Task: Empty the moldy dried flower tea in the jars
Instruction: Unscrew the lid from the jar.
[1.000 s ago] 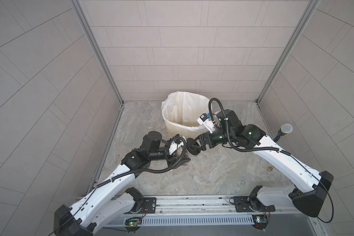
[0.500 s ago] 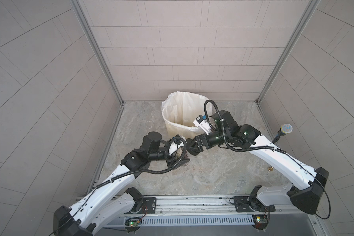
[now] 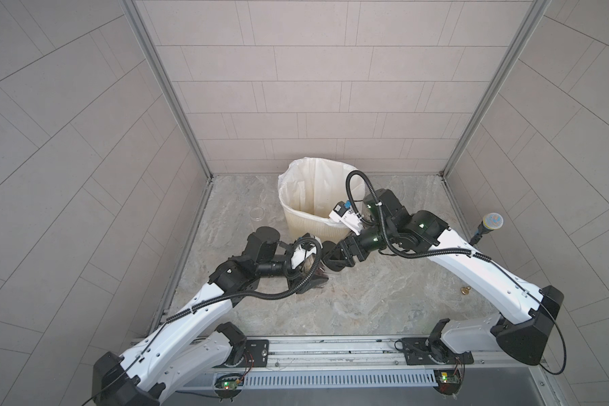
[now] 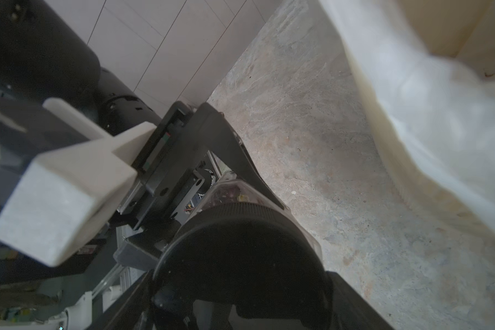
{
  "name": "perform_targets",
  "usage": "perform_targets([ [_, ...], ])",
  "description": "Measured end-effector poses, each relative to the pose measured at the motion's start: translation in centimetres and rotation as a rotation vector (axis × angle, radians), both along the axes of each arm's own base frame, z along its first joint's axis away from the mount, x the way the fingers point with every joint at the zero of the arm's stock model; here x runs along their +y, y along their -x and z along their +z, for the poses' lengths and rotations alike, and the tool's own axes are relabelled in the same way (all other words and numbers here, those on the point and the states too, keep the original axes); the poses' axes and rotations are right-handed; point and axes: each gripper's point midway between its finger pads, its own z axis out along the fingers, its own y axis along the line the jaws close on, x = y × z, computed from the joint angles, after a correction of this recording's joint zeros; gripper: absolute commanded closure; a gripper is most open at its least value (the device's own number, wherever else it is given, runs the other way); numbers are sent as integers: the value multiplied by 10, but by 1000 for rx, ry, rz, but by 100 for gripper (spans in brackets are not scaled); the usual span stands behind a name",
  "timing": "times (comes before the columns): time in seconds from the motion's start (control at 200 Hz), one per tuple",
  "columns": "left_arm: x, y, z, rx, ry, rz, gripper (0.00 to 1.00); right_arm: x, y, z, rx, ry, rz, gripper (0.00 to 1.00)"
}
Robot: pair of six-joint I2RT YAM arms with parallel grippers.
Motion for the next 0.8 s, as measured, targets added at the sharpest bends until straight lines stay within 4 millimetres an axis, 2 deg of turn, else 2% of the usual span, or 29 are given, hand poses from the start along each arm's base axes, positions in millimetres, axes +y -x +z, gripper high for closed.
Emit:
perform_targets([
  [0.28, -5, 16, 7, 27, 37, -85, 34, -4, 19, 9, -341, -85, 310, 32],
  [0.395, -7, 19, 12, 42, 53, -104, 34, -5, 24, 13, -447, -140, 426, 30],
  [0.525, -7, 22, 12, 62, 55, -113, 34, -6, 28, 13, -499, -172, 495, 29],
  [0.72, -7, 24, 13, 71, 62, -118, 34, -6, 29, 15, -524, -196, 519, 33],
  [0.796, -8, 23, 14, 74, 65, -117, 34, -8, 27, 16, -522, -215, 515, 29],
])
